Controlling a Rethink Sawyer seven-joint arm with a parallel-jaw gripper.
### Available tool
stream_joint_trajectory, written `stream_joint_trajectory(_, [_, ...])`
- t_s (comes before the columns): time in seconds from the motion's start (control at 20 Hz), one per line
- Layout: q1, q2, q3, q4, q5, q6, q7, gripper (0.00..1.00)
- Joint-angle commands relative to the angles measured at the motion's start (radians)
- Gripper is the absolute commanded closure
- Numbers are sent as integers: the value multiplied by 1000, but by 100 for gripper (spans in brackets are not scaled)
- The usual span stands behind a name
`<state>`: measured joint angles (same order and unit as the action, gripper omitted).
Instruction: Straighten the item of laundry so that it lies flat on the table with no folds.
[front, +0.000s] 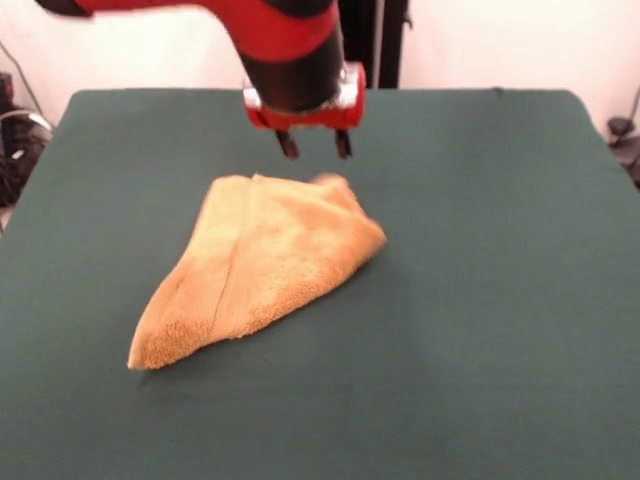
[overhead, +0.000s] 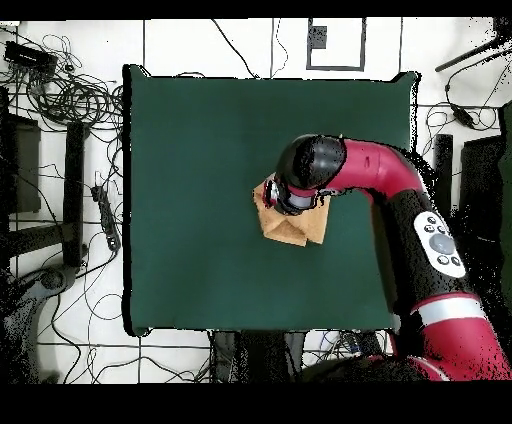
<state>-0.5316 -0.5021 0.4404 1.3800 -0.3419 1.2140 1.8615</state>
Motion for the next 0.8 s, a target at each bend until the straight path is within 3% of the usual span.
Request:
stream_joint_trajectory(0.05, [56, -122, 104, 77, 81, 176, -116, 0])
stream_joint_trajectory(0.8, [91, 78, 68, -15, 5, 7, -122, 0])
